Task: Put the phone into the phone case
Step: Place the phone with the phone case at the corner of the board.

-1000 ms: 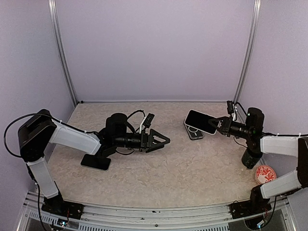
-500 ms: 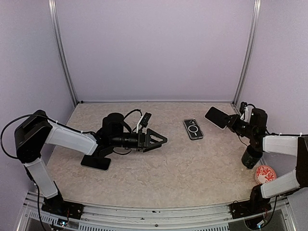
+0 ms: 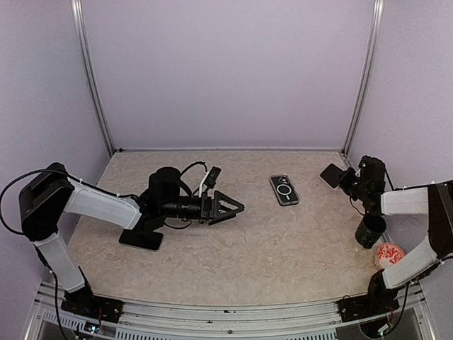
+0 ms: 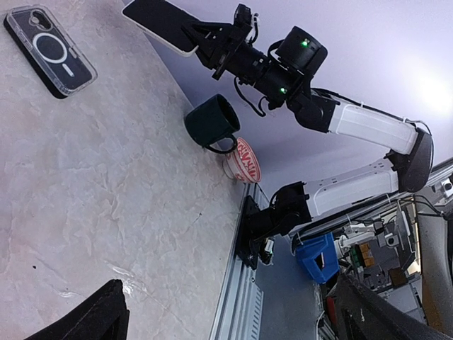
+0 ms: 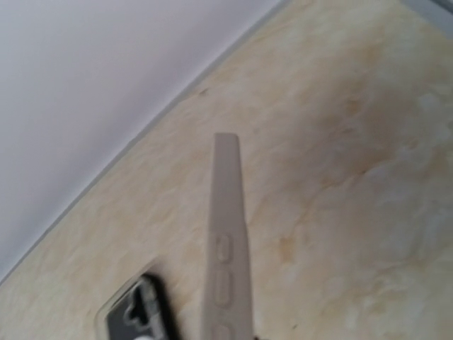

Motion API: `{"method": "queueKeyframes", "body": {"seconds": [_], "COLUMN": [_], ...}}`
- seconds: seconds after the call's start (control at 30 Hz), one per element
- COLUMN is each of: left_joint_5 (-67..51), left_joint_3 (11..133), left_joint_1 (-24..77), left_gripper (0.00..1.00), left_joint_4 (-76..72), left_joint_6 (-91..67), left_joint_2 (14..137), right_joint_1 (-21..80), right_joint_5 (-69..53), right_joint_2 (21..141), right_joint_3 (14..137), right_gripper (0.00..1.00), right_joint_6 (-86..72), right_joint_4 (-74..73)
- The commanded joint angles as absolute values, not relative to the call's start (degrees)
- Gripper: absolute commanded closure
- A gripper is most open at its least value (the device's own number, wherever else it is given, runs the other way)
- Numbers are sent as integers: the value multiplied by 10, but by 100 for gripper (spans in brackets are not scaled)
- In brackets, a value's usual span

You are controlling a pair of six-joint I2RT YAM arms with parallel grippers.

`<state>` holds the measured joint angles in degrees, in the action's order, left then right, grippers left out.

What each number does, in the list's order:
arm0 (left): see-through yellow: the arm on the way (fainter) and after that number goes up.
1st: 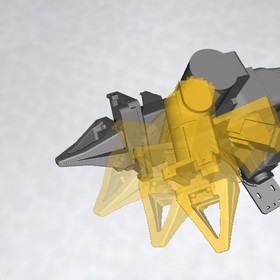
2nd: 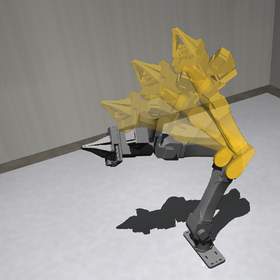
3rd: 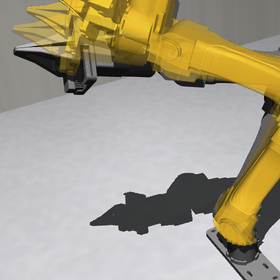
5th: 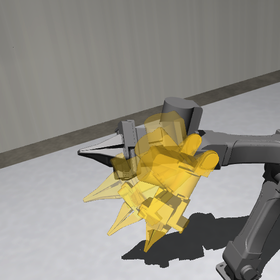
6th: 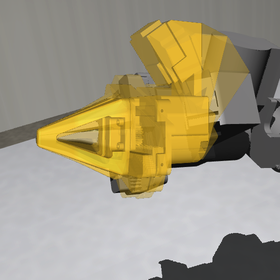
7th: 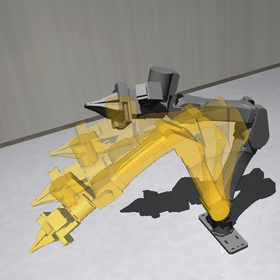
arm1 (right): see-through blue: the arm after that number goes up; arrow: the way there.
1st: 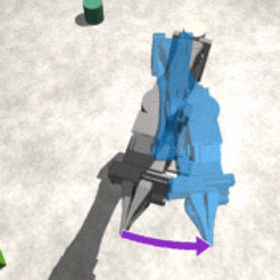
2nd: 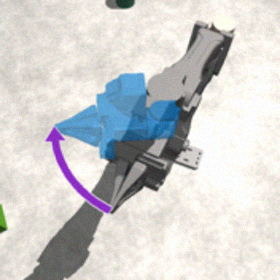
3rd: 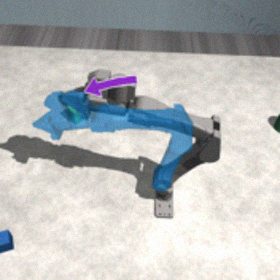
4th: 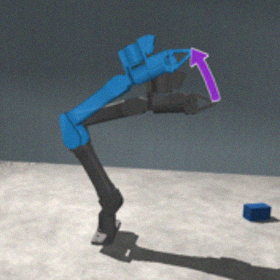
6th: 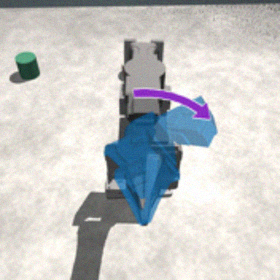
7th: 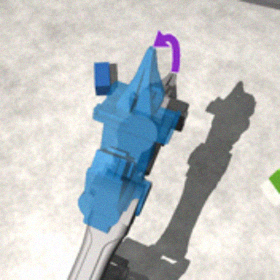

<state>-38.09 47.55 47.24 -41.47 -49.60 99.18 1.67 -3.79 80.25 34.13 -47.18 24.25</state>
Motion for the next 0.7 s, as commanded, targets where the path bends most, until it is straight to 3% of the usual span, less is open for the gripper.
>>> {"method": "queueKeyframes", "body": {"seconds": [0.0,0.67], "left_joint_5": [-374,-364], "left_joint_3": [465,443], "left_joint_1": [470,466], "left_gripper": [1,1], "left_joint_4": [-418,-419], "left_joint_6": [-486,-483], "left_joint_2": [973,949], "right_joint_1": [9,7], "right_joint_5": [14,-65], "right_joint_2": [838,1069], "right_joint_3": [384,524], "right_gripper": [100,100], "right_joint_6": [-511,-693], "right_joint_4": [289,334]}}
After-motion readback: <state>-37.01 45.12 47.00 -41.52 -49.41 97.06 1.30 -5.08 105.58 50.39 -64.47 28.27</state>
